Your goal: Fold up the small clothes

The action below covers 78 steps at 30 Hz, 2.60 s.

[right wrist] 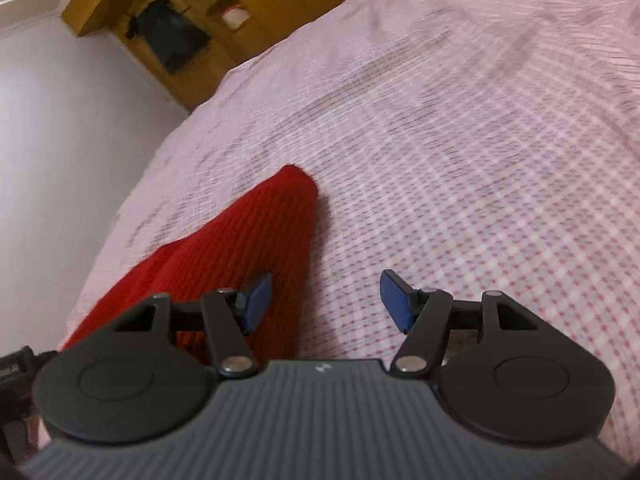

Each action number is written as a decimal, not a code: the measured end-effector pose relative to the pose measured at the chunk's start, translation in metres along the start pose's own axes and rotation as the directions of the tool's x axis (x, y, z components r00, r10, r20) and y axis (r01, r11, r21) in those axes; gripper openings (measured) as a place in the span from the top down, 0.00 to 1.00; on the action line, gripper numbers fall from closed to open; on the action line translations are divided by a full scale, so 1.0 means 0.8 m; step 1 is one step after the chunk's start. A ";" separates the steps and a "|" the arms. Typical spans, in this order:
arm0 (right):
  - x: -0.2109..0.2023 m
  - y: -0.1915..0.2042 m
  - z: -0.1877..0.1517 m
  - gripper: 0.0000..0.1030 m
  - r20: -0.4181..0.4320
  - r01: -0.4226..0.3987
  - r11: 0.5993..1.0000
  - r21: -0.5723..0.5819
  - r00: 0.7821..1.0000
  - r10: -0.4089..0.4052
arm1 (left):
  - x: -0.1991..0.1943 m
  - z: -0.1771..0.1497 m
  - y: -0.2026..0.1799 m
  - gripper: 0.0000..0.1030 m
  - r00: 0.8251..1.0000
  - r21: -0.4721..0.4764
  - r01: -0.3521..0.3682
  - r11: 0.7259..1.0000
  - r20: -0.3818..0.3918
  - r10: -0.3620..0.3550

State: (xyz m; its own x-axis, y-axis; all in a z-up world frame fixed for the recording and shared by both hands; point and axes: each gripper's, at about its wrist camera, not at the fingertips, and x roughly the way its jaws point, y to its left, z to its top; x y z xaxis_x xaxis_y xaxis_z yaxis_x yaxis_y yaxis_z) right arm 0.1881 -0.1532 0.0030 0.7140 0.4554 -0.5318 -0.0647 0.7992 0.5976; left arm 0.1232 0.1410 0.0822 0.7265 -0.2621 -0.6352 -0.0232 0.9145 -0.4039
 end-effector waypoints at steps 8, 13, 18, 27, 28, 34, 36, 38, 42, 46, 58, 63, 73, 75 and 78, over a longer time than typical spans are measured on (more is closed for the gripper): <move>-0.009 0.080 -0.014 0.72 -0.043 -0.144 0.962 -0.231 0.990 0.137 | -0.076 -0.022 0.027 0.64 0.994 -0.066 0.002 0.998 0.106 0.005; 0.002 0.116 -0.034 0.72 -0.006 -0.024 0.928 -0.373 1.000 0.023 | -0.048 -0.036 0.070 0.54 0.995 -0.123 -0.103 0.987 0.009 0.104; -0.038 0.123 -0.036 0.71 0.051 0.002 0.922 -0.387 0.999 0.019 | -0.040 -0.036 0.084 0.40 0.992 -0.145 -0.123 0.982 0.013 0.126; -0.048 0.126 -0.085 0.73 -0.023 -0.015 0.858 -0.513 1.000 0.004 | -0.049 -0.043 0.066 0.24 0.978 -0.038 -0.208 0.977 0.025 0.209; -0.049 0.125 -0.090 0.73 -0.006 -0.009 0.847 -0.532 1.000 0.007 | -0.048 -0.045 0.064 0.21 0.974 -0.022 -0.225 0.974 0.029 0.225; -0.050 0.123 -0.082 0.72 -0.024 -0.014 0.871 -0.491 1.000 0.003 | -0.051 -0.048 0.059 0.21 0.967 -0.013 -0.250 0.968 0.037 0.251; -0.052 0.126 -0.082 0.70 -0.019 -0.008 0.876 -0.482 1.000 -0.001 | -0.052 -0.048 0.057 0.21 0.966 -0.004 -0.256 0.967 0.038 0.256; -0.054 0.124 -0.082 0.68 -0.008 0.001 0.885 -0.465 1.000 -0.005 | -0.053 -0.048 0.055 0.21 0.965 -0.001 -0.261 0.965 0.036 0.261; -0.058 0.126 -0.082 0.67 -0.004 0.006 0.894 -0.448 1.000 -0.008 | -0.056 -0.048 0.053 0.21 0.963 0.003 -0.268 0.964 0.033 0.267; -0.059 0.127 -0.080 0.65 -0.005 0.011 0.899 -0.438 1.000 -0.014 | -0.057 -0.048 0.051 0.21 0.961 0.006 -0.274 0.962 0.033 0.273; -0.067 0.084 -0.052 0.17 -0.028 -0.048 0.982 -0.181 0.999 0.043 | -0.075 -0.043 0.052 0.20 0.980 -0.039 -0.197 0.980 0.018 0.198; -0.047 0.050 -0.039 0.13 -0.126 -0.171 0.985 0.028 0.977 0.173 | -0.072 -0.044 0.055 0.19 0.990 -0.040 -0.138 0.990 -0.006 0.138; 0.001 0.011 -0.045 0.11 -0.248 -0.278 0.945 0.175 0.916 0.315 | -0.053 -0.045 0.069 0.11 0.989 -0.105 -0.143 0.984 -0.057 0.137; 0.006 0.010 -0.044 0.10 -0.252 -0.299 0.941 0.157 0.910 0.331 | -0.051 -0.044 0.070 0.11 0.990 -0.109 -0.135 0.985 -0.059 0.129; 0.011 0.017 -0.044 0.09 -0.257 -0.315 0.942 0.116 0.907 0.335 | -0.045 -0.043 0.070 0.11 0.991 -0.109 -0.126 0.986 -0.065 0.119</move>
State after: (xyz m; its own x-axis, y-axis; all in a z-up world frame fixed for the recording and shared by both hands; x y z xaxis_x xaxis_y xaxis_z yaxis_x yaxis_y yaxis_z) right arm 0.1689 -0.1247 -0.0149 0.4468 0.7811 -0.4362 -0.2048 0.5639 0.8000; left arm 0.0721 0.1911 0.0604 0.6723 -0.1707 -0.7203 -0.1890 0.9012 -0.3901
